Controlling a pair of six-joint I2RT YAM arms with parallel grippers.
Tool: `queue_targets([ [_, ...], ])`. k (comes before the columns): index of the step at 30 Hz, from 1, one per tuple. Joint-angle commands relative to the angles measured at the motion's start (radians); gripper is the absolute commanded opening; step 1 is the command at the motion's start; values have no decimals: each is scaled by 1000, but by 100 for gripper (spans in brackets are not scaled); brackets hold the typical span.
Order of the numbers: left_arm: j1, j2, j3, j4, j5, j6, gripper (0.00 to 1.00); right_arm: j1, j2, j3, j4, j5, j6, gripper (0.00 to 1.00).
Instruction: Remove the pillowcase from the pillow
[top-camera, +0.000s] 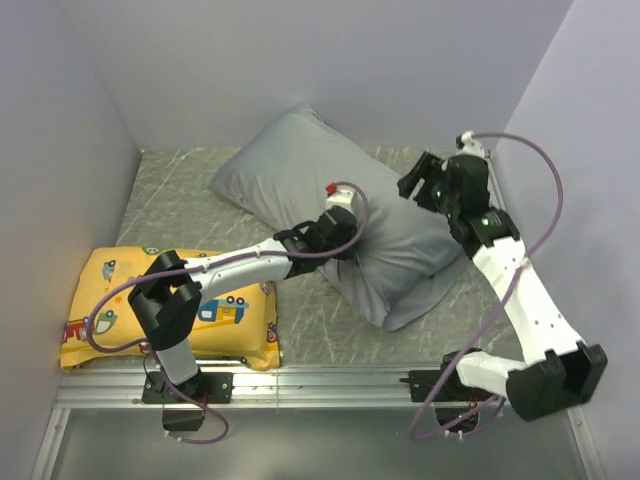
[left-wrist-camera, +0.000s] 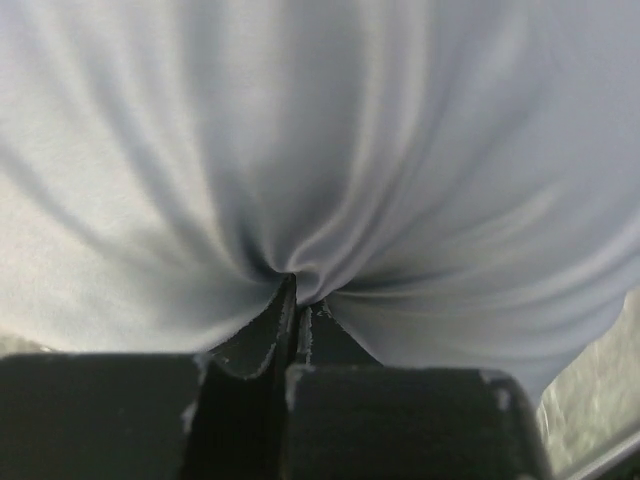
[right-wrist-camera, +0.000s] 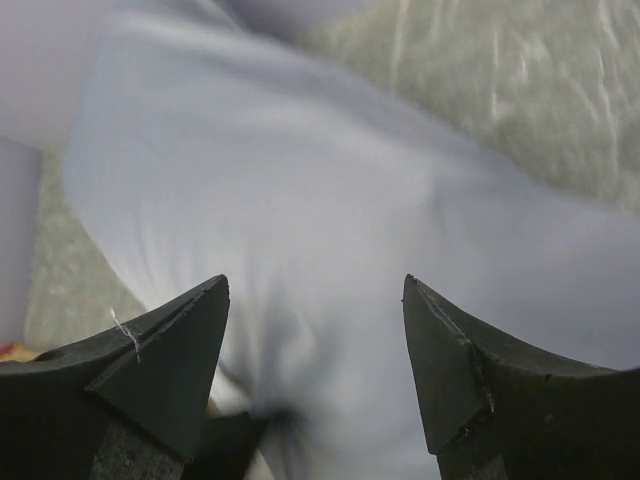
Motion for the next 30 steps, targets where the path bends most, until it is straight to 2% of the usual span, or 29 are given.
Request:
queue_targets([
  [1, 139, 9, 31, 0, 3, -39, 0, 6, -117, -130, 32, -54, 29, 77],
  [5, 214, 5, 29, 28, 67, -65, 0, 30, -270, -345, 55, -165, 60, 77],
  [9, 242, 23, 49, 32, 100, -83, 1, 117, -376, -485, 73, -122, 116, 76],
  [13, 276, 37, 71, 29, 155, -110, 1, 202, -439, -602, 122, -38, 193, 69],
  [16, 311, 31, 72, 28, 172, -123, 1, 205, -490, -707, 171, 22, 268, 51],
  [17, 334, 20, 69, 32, 182, -128, 1, 205, -516, -752, 176, 42, 287, 36],
  [20, 358, 14, 72, 40, 219, -133, 0, 204, -559, -813, 196, 123, 346, 18],
  [25, 359, 25, 89, 32, 238, -133, 1, 193, -544, -861, 233, 213, 377, 11],
  [30, 360, 16, 80, 41, 245, -134, 1, 125, -386, -872, 314, 210, 363, 11],
])
